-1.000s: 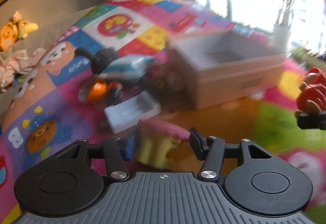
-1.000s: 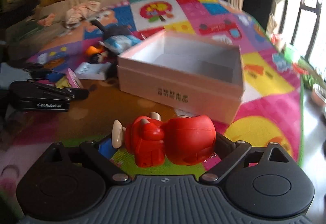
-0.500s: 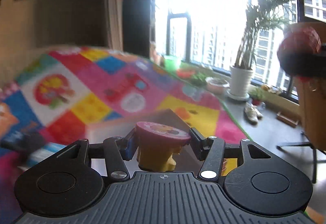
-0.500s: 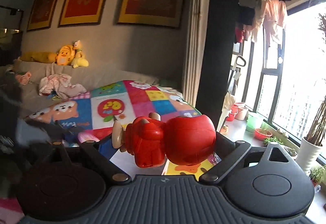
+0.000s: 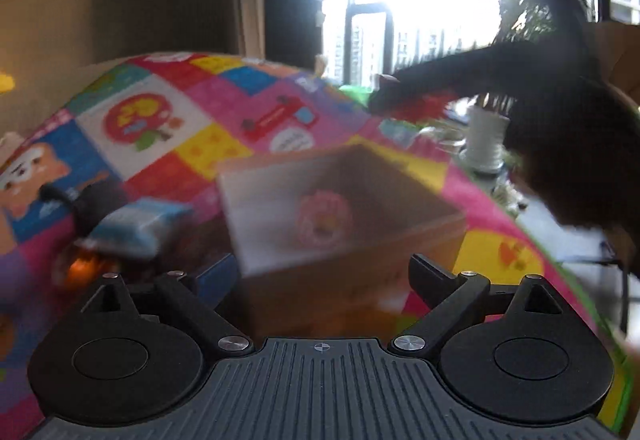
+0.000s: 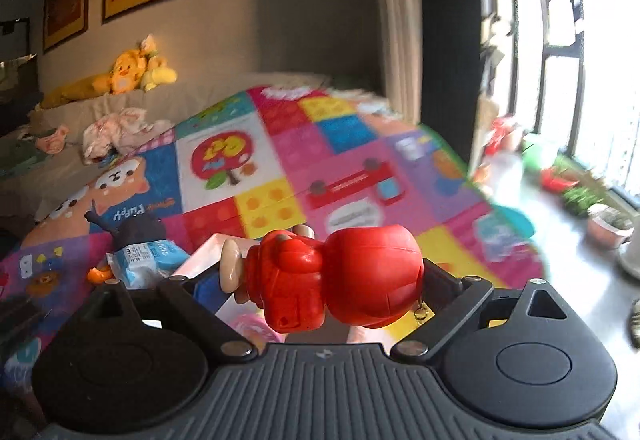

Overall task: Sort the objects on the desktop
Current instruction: 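Grasp the pink-yellow cake toy with left gripper, drop in box while right carries red toy, then lower the red toy into the white box and open the right gripper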

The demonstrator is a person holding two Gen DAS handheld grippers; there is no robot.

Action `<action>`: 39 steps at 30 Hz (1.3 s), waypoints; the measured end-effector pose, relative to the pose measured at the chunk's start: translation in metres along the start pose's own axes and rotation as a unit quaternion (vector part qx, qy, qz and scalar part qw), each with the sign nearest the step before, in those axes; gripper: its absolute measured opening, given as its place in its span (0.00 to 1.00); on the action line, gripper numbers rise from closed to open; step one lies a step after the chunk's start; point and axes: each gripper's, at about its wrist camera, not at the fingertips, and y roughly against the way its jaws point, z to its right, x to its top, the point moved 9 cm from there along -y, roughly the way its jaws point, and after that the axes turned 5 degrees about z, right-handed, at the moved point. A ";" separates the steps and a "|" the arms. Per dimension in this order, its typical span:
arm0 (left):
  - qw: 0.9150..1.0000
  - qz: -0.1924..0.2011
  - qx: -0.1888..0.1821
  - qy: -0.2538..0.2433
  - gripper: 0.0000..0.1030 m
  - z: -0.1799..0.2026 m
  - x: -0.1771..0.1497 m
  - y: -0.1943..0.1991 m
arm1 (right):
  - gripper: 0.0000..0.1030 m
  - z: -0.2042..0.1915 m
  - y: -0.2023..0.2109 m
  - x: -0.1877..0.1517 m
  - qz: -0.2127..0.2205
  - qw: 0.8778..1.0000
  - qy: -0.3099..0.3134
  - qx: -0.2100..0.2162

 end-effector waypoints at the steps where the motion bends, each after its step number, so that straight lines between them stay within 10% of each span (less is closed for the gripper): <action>1: 1.000 -0.007 0.007 -0.002 0.94 -0.004 -0.006 0.003 | 0.91 -0.005 -0.018 0.000 -0.014 1.000 -0.004 0.005; 7: 0.997 -0.043 0.059 0.027 0.97 -0.047 -0.041 0.025 | 0.93 -0.007 -0.109 -0.018 -0.105 0.993 -0.042 -0.010; 16: 0.980 -0.069 0.147 0.115 0.98 -0.116 -0.079 0.045 | 1.00 -0.005 -0.028 -0.026 -0.039 0.998 -0.044 -0.012; 28: 0.947 -0.045 0.268 0.170 0.99 -0.181 -0.089 0.086 | 1.00 -0.171 0.021 -0.057 -0.012 0.982 0.143 0.126; 32: 0.925 -0.028 0.292 0.240 0.99 -0.200 -0.098 0.098 | 0.83 -0.230 0.006 -0.075 -0.028 0.969 0.186 0.157; 39: 0.902 0.013 0.313 0.296 0.99 -0.215 -0.103 0.117 | 0.91 -0.268 -0.056 -0.099 -0.082 0.980 0.145 0.111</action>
